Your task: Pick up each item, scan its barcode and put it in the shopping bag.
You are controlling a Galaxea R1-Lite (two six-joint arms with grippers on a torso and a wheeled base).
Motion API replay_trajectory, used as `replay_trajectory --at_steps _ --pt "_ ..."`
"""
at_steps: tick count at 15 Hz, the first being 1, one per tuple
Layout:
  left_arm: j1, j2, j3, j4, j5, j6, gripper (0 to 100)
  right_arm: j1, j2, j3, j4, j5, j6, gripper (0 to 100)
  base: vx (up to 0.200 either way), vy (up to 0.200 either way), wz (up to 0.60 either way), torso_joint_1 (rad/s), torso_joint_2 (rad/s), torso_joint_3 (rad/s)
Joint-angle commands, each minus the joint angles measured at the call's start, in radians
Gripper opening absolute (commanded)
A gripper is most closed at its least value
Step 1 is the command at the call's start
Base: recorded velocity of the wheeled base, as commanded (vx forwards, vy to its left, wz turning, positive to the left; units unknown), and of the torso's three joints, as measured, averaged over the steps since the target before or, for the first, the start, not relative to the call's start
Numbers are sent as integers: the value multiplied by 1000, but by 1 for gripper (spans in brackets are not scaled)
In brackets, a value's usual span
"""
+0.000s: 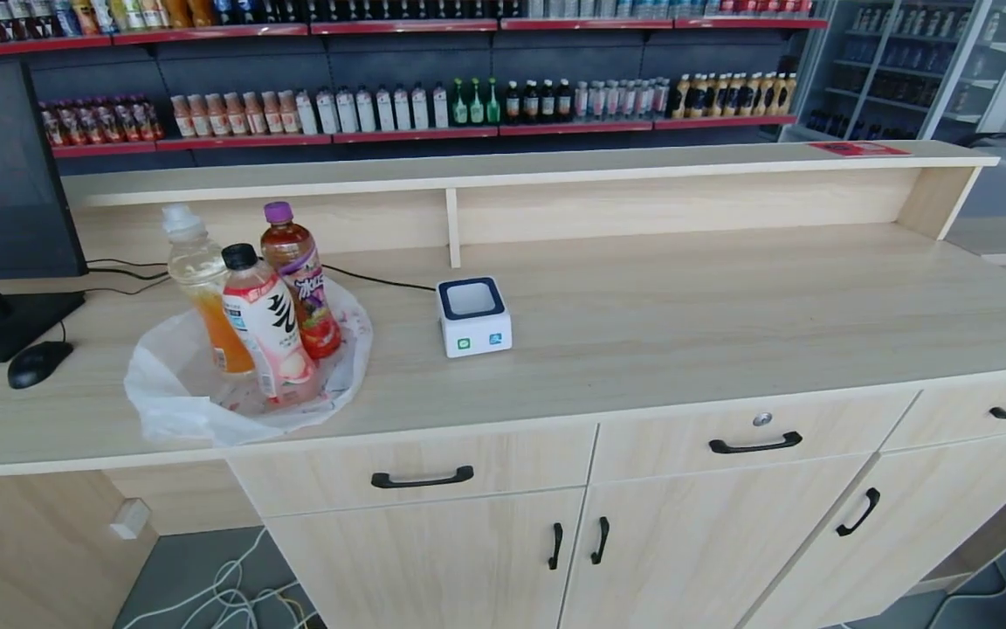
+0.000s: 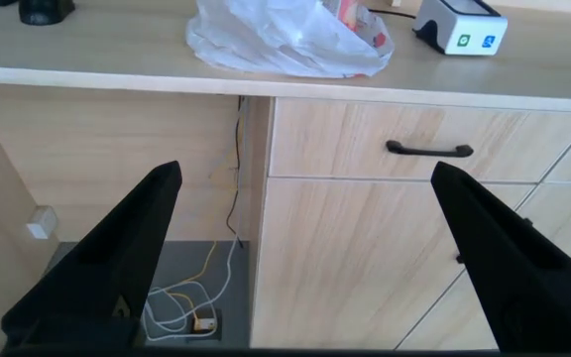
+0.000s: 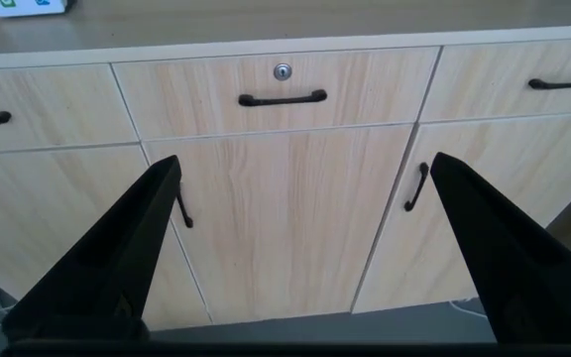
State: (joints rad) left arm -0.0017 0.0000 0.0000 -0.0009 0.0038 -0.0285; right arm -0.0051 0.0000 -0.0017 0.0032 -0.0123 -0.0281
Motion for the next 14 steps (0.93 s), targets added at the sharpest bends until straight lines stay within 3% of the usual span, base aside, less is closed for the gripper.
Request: replay_trajectory --at_steps 1,5,14 --pt "0 0 0 -1 1 -1 100 -1 2 0 0 0 -1 100 0 0 0 0 0 0" --pt "0 0 0 -1 1 -1 100 -1 2 0 0 0 0 100 -200 0 0 7 8 0" --pt "0 0 0 -1 1 -1 100 -1 2 0 0 0 4 100 0 0 0 0 0 0"
